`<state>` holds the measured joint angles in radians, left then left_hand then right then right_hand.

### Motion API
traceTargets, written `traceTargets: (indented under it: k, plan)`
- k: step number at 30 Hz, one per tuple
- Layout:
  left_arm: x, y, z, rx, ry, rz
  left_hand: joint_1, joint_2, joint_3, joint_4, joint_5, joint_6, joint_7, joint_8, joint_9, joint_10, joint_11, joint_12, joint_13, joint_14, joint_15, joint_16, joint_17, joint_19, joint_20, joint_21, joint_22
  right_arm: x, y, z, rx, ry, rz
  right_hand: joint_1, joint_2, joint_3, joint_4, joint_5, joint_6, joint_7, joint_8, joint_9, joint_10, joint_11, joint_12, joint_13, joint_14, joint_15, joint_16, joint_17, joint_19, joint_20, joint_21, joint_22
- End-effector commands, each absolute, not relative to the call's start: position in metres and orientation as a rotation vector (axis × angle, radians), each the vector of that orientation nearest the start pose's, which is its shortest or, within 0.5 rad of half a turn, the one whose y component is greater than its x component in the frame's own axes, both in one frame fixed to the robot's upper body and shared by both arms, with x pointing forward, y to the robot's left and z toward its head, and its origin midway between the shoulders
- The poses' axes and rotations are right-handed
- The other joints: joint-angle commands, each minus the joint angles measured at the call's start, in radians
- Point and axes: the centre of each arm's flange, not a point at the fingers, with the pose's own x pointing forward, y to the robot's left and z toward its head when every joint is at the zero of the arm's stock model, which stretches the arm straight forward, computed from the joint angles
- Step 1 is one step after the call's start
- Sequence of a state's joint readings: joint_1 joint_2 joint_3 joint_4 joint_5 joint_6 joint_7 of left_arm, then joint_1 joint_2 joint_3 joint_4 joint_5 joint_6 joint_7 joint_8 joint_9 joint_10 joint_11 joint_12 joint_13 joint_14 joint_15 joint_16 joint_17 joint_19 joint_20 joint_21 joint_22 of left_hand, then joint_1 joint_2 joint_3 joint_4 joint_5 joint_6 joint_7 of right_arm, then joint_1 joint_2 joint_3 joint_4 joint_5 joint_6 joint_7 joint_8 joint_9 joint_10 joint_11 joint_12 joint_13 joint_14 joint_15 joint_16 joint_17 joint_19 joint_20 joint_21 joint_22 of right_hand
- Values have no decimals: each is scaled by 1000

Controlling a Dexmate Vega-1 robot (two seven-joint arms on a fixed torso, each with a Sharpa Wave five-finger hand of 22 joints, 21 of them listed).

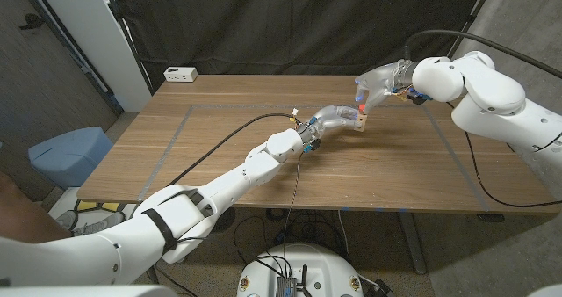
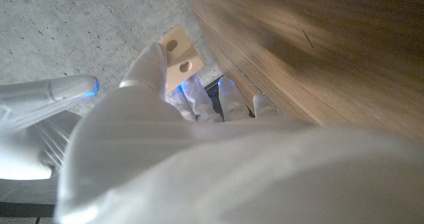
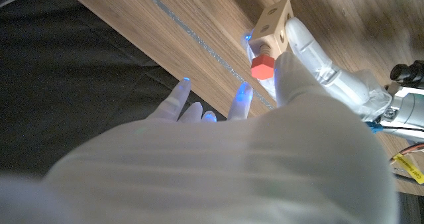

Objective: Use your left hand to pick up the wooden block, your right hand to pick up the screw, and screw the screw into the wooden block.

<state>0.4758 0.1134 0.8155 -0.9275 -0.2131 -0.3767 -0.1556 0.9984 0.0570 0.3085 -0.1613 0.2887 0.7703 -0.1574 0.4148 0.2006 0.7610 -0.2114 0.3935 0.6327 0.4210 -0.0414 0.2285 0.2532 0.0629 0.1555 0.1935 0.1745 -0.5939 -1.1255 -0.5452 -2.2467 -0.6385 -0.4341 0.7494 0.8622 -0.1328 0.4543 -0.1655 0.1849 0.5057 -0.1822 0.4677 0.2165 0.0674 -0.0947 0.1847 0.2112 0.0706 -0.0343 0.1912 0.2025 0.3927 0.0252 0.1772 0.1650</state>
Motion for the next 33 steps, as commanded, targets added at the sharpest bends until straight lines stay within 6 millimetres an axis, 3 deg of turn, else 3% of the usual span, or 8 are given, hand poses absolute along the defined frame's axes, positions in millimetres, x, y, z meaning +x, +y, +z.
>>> traceTargets:
  k: [1, 21, 33]
  plan:
    - [658, -23, -11, 451, -659, -722, -13, 26, 13, 10, 6, 50, -11, 10, 17, 7, -2, 8, 2, 6, -84, -4, 2, 3, 2, 6, 6, 496, -236, 132, -1884, -292, 96, 10, -6, 9, -1, 1, 22, 0, 10, 2, 0, -5, 6, 4, 3, -24, 5, 3, -3, -2, 6, 5]
    - [661, -21, -10, 449, -656, -725, -12, 27, 15, 9, 7, 48, -11, 9, 17, 6, -2, 7, 1, 5, -82, -5, 2, 3, 2, 7, 6, 505, -235, 135, -1881, -283, 107, 27, 2, 22, -1, 2, 97, 26, 56, 20, 33, -7, 19, 3, 30, -36, 20, 5, 28, -65, 17, 4]
    - [663, -21, -9, 450, -654, -727, -12, 27, 15, 9, 7, 50, -10, 9, 17, 3, -2, 6, 1, 6, -83, -4, 2, 3, 1, 7, 6, 509, -234, 135, -1876, -279, 113, 28, 12, 22, 4, 2, 119, 34, 70, 25, 44, -4, 22, 3, 38, -38, 24, 6, 35, -79, 18, 4]
